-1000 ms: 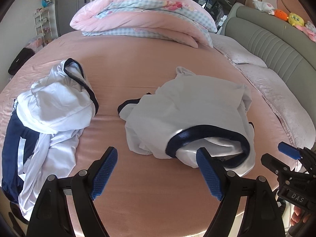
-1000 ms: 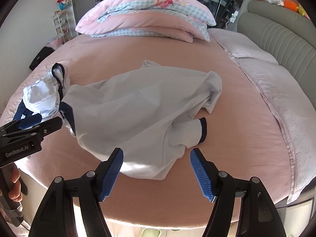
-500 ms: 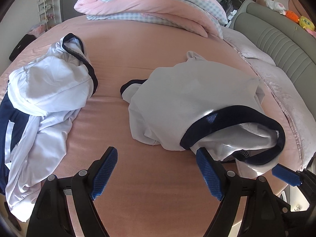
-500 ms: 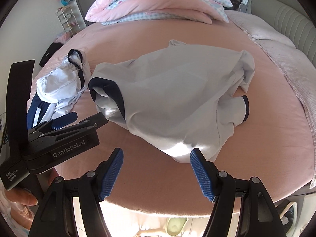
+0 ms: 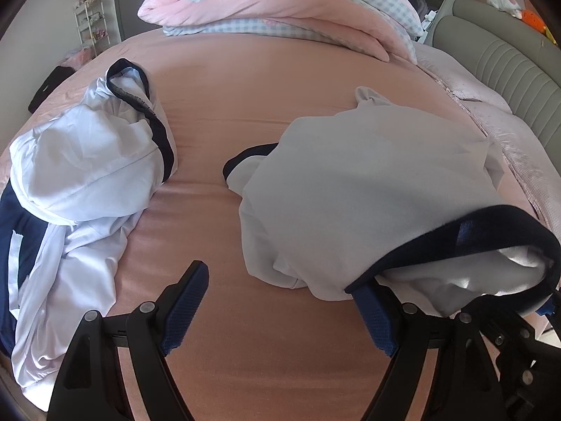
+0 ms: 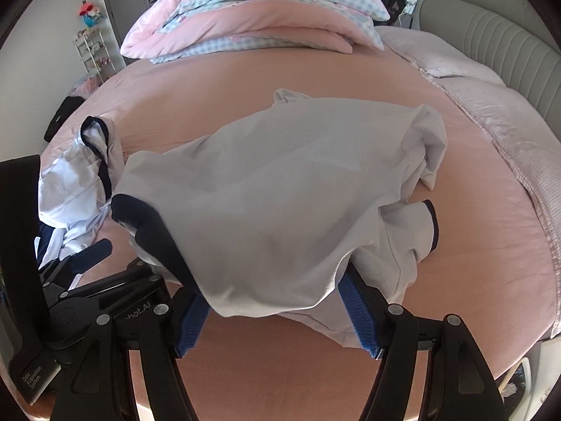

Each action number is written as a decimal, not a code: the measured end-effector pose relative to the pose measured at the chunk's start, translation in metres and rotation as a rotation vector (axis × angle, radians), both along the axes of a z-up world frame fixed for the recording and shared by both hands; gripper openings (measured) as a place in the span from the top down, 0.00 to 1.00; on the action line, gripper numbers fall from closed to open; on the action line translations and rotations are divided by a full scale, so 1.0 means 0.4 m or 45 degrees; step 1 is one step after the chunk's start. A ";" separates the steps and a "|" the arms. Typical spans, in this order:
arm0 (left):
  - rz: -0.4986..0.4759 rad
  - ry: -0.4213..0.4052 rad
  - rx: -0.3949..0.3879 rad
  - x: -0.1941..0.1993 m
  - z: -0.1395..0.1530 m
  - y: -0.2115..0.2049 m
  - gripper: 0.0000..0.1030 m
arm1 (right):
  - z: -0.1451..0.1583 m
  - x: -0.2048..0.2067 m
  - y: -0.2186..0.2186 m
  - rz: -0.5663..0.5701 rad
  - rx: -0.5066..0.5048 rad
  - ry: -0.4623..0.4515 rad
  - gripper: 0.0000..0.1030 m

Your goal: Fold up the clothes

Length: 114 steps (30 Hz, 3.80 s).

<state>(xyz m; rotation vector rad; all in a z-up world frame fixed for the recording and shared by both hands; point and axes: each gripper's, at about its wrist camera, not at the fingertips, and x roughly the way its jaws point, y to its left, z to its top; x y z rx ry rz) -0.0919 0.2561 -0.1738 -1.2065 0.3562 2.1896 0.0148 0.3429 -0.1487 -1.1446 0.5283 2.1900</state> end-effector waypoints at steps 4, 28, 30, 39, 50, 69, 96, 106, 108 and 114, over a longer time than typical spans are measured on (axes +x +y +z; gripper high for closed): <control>0.041 0.096 -0.008 0.015 0.023 -0.020 0.25 | 0.014 0.051 0.015 -0.117 0.088 0.005 0.32; 0.024 0.757 -0.051 0.141 0.261 -0.019 0.32 | 0.195 0.161 0.074 -0.232 0.634 0.005 0.32; 0.025 0.791 -0.041 0.157 0.281 -0.030 0.32 | 0.218 0.172 0.057 -0.239 0.679 0.022 0.32; -0.005 0.795 -0.015 0.208 0.328 -0.089 0.32 | 0.282 0.209 -0.019 -0.169 0.787 0.033 0.34; -0.104 0.538 -0.066 0.257 0.181 -0.107 0.38 | 0.130 0.260 -0.005 -0.107 0.498 -0.131 0.35; -0.359 0.523 -0.054 0.321 0.162 -0.136 0.33 | 0.057 0.257 -0.196 0.422 0.915 -0.318 0.35; -0.949 0.807 -0.209 0.342 0.133 -0.140 0.32 | -0.165 0.100 -0.325 1.278 1.437 -0.608 0.35; -1.003 0.827 -0.226 0.334 0.121 -0.105 0.32 | -0.169 0.066 -0.268 1.110 1.647 -0.605 0.90; -0.989 0.800 -0.204 0.330 0.126 -0.104 0.32 | -0.154 0.059 -0.251 0.996 1.753 -0.581 0.90; -0.953 0.741 -0.144 0.317 0.139 -0.095 0.32 | -0.075 0.031 -0.214 0.723 1.914 -0.478 0.91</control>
